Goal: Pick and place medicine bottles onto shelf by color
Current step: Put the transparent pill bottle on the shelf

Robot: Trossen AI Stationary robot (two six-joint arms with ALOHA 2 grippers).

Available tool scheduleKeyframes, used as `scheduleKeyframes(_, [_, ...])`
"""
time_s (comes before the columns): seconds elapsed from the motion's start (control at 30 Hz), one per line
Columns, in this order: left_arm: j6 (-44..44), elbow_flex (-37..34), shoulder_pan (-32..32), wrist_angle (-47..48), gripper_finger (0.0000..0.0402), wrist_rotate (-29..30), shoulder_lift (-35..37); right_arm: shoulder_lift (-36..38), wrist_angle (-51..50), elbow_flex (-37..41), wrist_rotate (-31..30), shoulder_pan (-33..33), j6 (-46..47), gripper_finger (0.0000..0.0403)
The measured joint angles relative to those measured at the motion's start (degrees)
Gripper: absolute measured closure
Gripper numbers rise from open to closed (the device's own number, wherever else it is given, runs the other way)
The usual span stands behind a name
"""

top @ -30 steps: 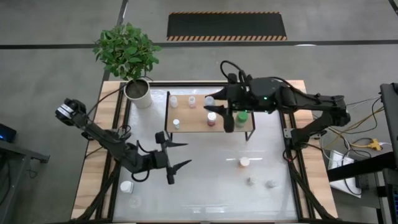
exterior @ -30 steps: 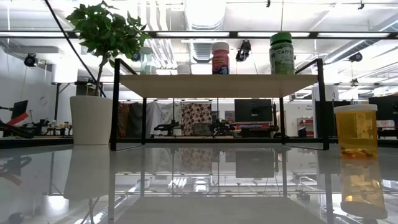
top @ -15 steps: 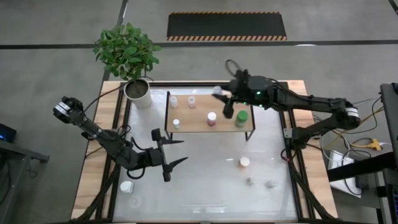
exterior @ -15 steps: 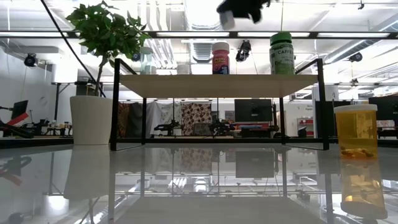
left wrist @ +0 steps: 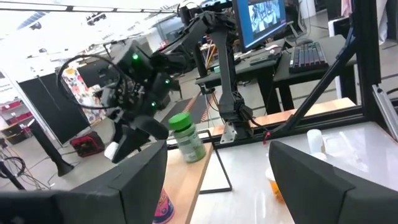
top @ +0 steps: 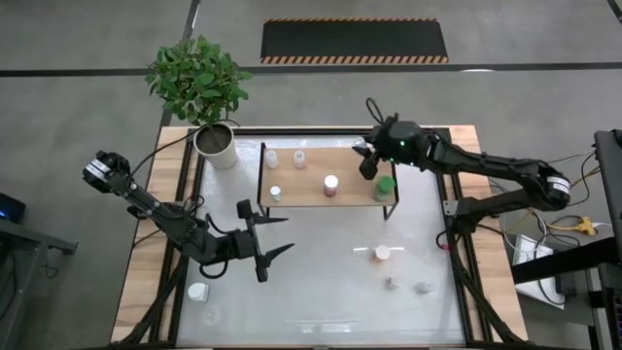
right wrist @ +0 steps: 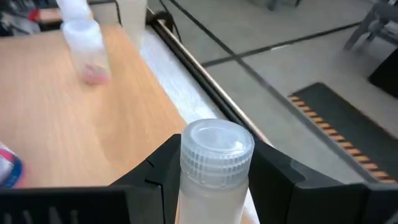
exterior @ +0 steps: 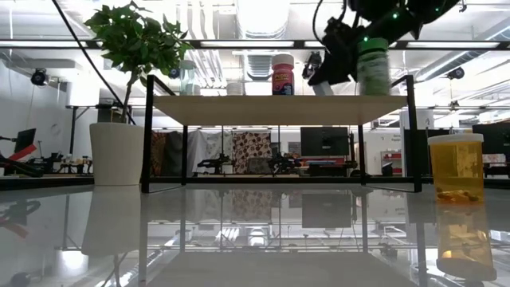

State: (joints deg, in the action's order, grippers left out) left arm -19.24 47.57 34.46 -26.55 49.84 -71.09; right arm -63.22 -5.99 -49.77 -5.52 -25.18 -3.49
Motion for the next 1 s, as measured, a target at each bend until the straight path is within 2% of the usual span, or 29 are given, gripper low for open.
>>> scheduleKeyframes(0.13, [-0.70, -0.17, 0.00, 0.04, 0.0136, -0.02, 0.00, -0.72, -6.20, -4.86, -0.09, -0.22, -5.27, 0.0266])
scheduleKeyframes(0.2, [-0.70, -0.17, -0.02, 0.02, 0.0136, -0.02, 0.00, -1.21, -8.10, -7.31, 0.34, -0.34, -5.02, 0.0266])
scheduleKeyframes(0.3, [-0.68, -0.18, -0.09, 0.02, 0.0136, -0.02, 0.00, -1.38, -10.05, -11.27, 4.59, -0.39, -3.36, 0.0266])
scheduleKeyframes(0.37, [-0.63, -0.20, -0.11, 0.02, 0.0136, -0.02, 0.00, -0.91, -9.45, -13.69, 10.99, 0.17, -0.23, 0.0266])
scheduleKeyframes(0.4, [-0.55, -0.21, -0.14, -0.23, 0.0136, -0.02, -0.05, -0.60, -8.22, -14.27, 16.66, 1.03, 2.20, 0.0266])
scheduleKeyframes(0.47, [0.55, -0.22, -0.99, -2.84, 0.0136, -0.88, -0.94, -0.10, -1.71, -14.45, 27.90, 5.20, 6.47, 0.0266])
scheduleKeyframes(0.5, [0.68, -0.22, -1.83, -5.02, 0.0136, -2.58, -1.78, -0.04, 2.88, -14.14, 30.23, 8.73, 7.54, 0.0266])
scheduleKeyframes(0.53, [0.61, -0.22, -2.90, -7.03, 0.0136, -5.18, -2.73, 0.00, 7.12, -13.52, 30.25, 12.91, 7.84, 0.0266])
scheduleKeyframes(0.6, [-0.31, -0.24, -4.95, -11.45, 0.0136, -11.92, -4.92, -0.04, 11.16, -12.72, 26.44, 20.73, 4.73, 0.0266])
scheduleKeyframes(0.73, [-0.66, 0.59, -9.47, -20.07, 0.0136, -19.91, -8.31, -0.76, 11.73, -13.83, 12.22, 32.29, -4.39, 0.0266])
scheduleKeyframes(0.83, [-0.56, 1.63, -13.01, -24.42, 0.0136, -24.12, -10.29, -0.75, 11.84, -14.71, 6.60, 37.38, -7.90, 0.0266])
scheduleKeyframes(0.93, [1.29, 2.64, -15.03, -27.14, 0.0136, -31.28, -12.21, -0.59, 11.84, -15.09, 5.87, 39.27, -7.75, 0.0266])
scheduleKeyframes(1.0, [2.42, 3.55, -15.77, -27.62, 0.0136, -32.48, -13.11, -0.68, 11.88, -15.24, 5.38, 39.64, -7.13, 0.0266])
